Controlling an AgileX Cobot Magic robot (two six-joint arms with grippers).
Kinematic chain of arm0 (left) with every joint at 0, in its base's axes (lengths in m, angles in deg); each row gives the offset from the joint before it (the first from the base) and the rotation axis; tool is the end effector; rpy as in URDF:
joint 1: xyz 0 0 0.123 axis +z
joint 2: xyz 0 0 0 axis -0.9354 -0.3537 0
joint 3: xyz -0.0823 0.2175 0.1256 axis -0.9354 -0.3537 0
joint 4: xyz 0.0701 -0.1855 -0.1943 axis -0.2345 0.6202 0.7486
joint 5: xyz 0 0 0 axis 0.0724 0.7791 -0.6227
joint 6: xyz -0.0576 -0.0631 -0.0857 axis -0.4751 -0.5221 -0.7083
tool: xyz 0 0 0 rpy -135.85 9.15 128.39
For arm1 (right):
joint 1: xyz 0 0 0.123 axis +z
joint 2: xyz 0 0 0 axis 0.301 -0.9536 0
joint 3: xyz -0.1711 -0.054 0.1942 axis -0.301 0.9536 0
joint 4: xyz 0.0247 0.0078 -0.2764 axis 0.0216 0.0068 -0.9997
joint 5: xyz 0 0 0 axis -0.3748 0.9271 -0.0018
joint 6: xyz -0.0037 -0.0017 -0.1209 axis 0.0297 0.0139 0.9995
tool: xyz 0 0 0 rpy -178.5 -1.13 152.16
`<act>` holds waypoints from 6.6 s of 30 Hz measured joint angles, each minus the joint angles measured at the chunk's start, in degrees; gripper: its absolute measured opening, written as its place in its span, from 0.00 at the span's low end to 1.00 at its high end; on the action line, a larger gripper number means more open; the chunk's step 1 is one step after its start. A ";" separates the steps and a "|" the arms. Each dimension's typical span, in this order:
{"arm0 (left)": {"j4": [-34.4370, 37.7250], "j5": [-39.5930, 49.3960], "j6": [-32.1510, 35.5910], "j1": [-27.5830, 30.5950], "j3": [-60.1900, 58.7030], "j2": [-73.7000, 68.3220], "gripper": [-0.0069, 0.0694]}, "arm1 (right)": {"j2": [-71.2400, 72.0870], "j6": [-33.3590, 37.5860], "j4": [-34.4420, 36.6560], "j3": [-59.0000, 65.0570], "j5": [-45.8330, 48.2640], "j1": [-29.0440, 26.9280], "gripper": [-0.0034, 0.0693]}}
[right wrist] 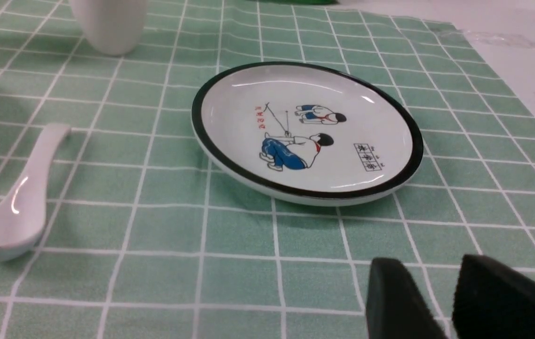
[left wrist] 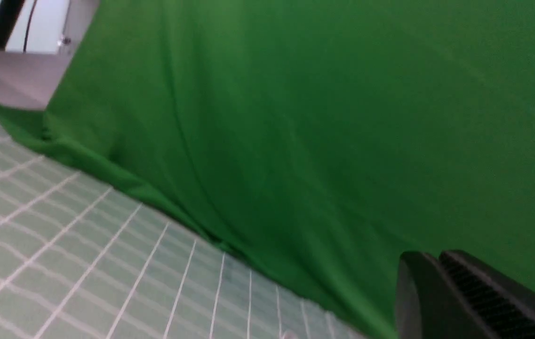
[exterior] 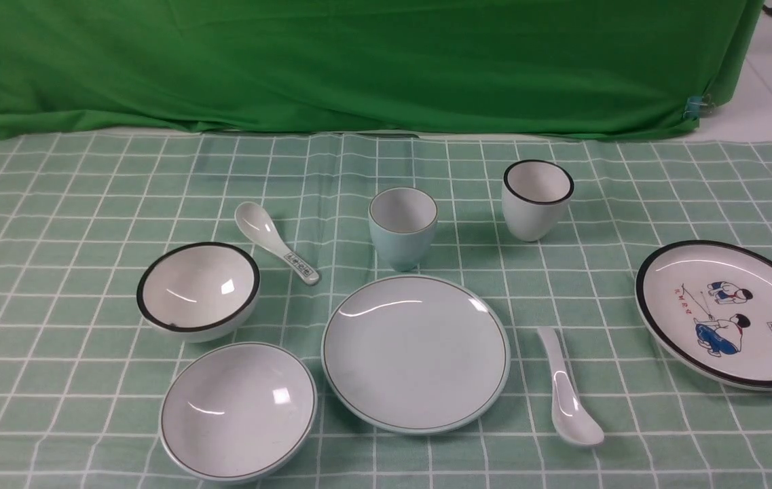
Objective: Place the bowls on the plates on the blue tablecloth, put the cups on the bowls, and place the spoons in the cups.
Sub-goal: 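Reach toward the plain white bowl and position the gripper at its rim, then place the bowl on top of the plate with the left gripper, then grasp the light green cup by its rim with the left gripper, then place the cup upside down onto the bowl on the plate, then move the gripper down to the white spoon beside the saucer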
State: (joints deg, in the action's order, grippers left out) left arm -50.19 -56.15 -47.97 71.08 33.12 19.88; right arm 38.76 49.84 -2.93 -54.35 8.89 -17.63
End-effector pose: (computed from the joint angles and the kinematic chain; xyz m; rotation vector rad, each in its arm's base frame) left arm 0.1276 0.0139 0.2403 -0.3736 1.2105 -0.3135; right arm 0.1330 -0.0035 0.1870 -0.0862 1.7018 -0.1190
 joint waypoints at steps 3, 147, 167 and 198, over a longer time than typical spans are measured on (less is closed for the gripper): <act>0.00 -11.81 -4.23 0.00 0.00 0.04 0.11 | 0.00 -6.00 4.30 0.05 -6.26 0.14 0.38; -13.24 76.05 4.13 -30.77 103.72 -115.85 0.13 | -52.92 -21.66 -17.18 -47.77 35.16 38.80 0.17; -15.17 67.43 3.26 -31.88 93.78 -115.67 0.20 | -54.80 -21.26 -15.78 -49.53 34.60 37.83 0.16; -22.17 69.62 -1.45 -31.88 70.23 -76.99 0.10 | -107.75 14.77 24.65 -73.49 29.46 18.19 0.70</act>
State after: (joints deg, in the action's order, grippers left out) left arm -72.36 13.48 -49.41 39.20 103.34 -57.11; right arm -68.99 64.61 21.72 -127.84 38.35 0.57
